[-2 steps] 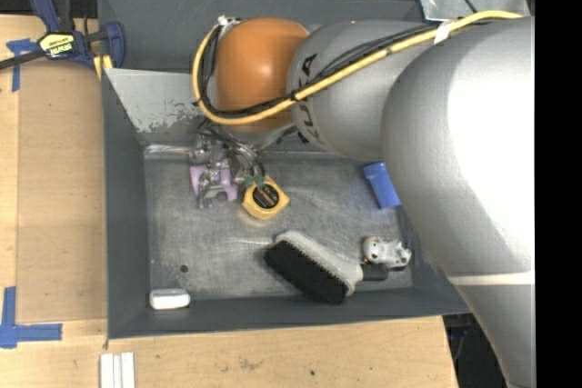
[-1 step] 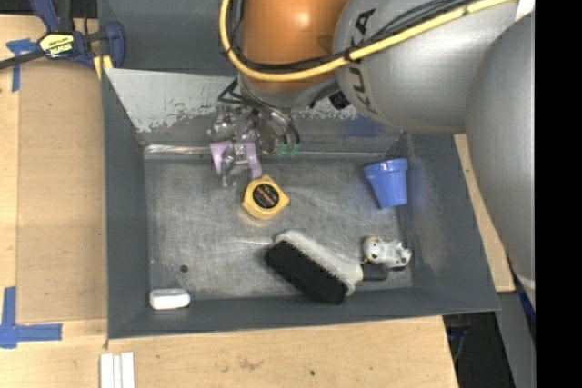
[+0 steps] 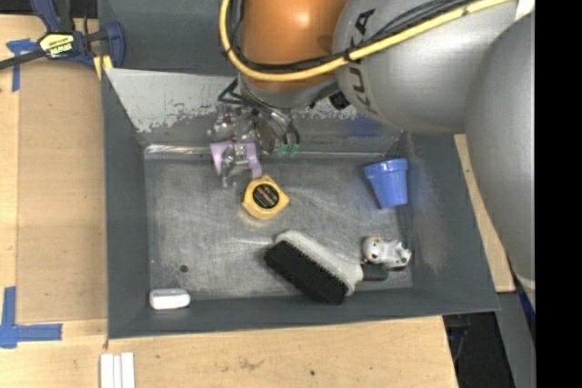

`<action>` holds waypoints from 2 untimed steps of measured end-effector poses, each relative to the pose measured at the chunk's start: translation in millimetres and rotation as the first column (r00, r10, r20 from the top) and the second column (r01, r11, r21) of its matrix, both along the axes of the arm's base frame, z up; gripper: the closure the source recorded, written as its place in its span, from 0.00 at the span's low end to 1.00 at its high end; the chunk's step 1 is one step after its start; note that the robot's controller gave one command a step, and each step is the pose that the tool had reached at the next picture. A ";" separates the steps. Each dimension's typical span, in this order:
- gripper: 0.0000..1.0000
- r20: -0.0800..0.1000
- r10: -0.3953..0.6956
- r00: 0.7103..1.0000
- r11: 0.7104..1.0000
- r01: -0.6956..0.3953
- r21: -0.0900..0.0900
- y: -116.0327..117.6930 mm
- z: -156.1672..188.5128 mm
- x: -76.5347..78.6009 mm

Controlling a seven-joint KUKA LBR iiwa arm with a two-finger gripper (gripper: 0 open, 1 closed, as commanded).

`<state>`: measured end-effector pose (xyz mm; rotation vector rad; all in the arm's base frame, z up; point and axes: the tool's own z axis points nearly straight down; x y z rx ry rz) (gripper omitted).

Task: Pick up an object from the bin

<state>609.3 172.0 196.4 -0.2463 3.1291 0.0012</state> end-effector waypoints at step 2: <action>1.00 0.007 0.131 0.991 0.991 -0.131 0.001 5.5 85.9 15.9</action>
Offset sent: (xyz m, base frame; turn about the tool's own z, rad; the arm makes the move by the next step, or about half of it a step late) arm 0.0140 0.0048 0.0818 -0.1311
